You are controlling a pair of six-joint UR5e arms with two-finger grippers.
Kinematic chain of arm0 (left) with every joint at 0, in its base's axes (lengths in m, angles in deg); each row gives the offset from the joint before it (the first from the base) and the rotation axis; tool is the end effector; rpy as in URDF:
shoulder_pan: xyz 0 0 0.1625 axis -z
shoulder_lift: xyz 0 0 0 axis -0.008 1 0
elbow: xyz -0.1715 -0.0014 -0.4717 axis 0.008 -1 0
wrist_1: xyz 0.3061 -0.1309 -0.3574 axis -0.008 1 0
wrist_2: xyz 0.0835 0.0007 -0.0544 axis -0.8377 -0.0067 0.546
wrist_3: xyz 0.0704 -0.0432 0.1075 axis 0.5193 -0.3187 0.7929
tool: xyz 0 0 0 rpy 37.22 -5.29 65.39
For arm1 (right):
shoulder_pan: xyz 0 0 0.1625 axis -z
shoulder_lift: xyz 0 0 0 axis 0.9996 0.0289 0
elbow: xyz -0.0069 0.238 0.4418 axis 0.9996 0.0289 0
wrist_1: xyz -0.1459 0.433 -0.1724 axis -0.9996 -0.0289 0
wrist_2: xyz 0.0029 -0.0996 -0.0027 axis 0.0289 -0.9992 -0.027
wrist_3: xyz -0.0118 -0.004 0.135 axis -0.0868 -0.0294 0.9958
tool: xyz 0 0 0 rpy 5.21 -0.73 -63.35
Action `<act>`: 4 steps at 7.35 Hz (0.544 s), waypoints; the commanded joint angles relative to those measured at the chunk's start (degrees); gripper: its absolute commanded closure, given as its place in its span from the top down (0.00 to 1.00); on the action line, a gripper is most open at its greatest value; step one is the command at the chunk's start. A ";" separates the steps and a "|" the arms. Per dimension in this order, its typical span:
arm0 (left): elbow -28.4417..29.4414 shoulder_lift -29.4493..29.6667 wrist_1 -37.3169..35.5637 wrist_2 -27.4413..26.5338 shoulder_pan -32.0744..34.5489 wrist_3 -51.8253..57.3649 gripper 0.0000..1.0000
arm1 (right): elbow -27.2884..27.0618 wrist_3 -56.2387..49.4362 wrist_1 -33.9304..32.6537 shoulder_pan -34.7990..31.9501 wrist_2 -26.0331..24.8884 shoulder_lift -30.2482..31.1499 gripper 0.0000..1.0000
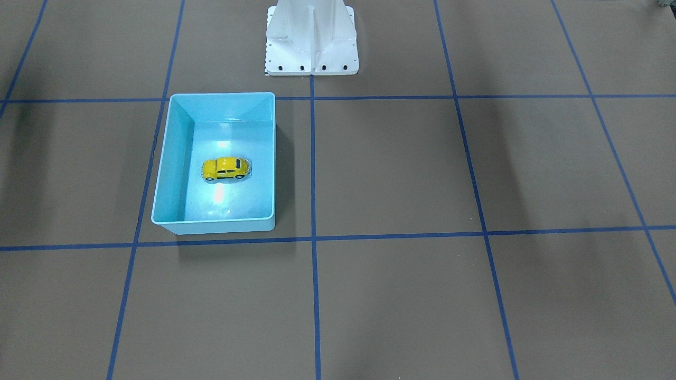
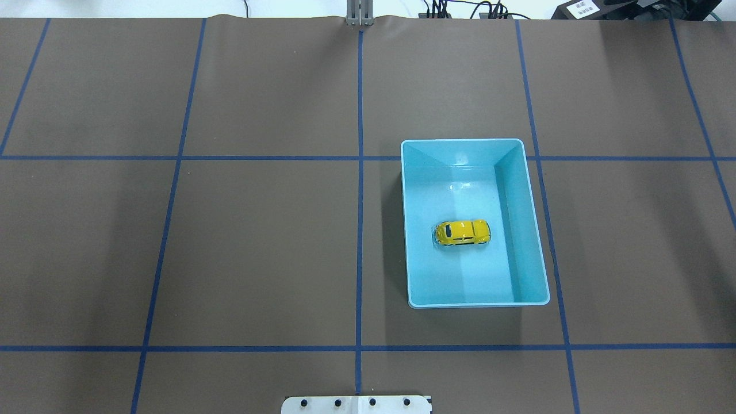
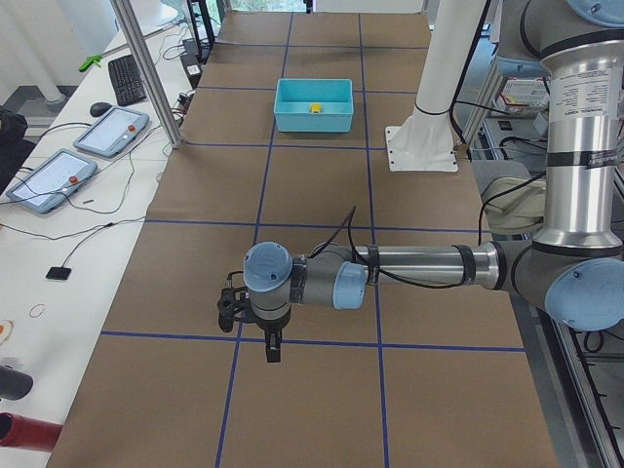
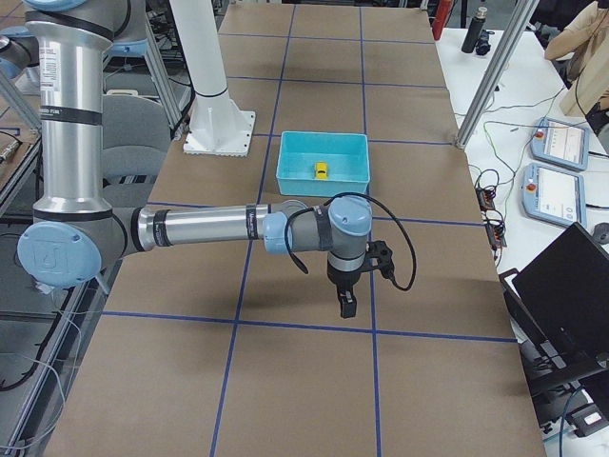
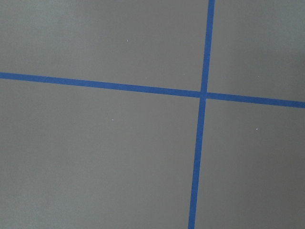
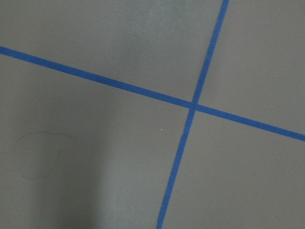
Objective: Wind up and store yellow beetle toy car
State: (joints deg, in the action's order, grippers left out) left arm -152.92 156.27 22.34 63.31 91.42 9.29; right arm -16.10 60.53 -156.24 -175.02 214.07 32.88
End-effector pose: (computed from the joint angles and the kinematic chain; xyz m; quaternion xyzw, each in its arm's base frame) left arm -0.0475 -0.5433 0.7623 0.0129 0.3798 -0.0599 0.9230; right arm 0.0166 -0.5394 0.7192 0.0477 -0.3338 -0.0790 0.9381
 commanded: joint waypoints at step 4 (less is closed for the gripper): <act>0.97 0.86 0.23 -0.09 -0.09 -0.25 1.00 | -1.43 7.64 0.27 -8.60 5.12 6.44 0.99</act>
State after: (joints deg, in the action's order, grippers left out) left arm -152.31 156.90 22.56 63.22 91.40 9.04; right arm -18.18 62.26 -156.47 -183.33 219.15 39.54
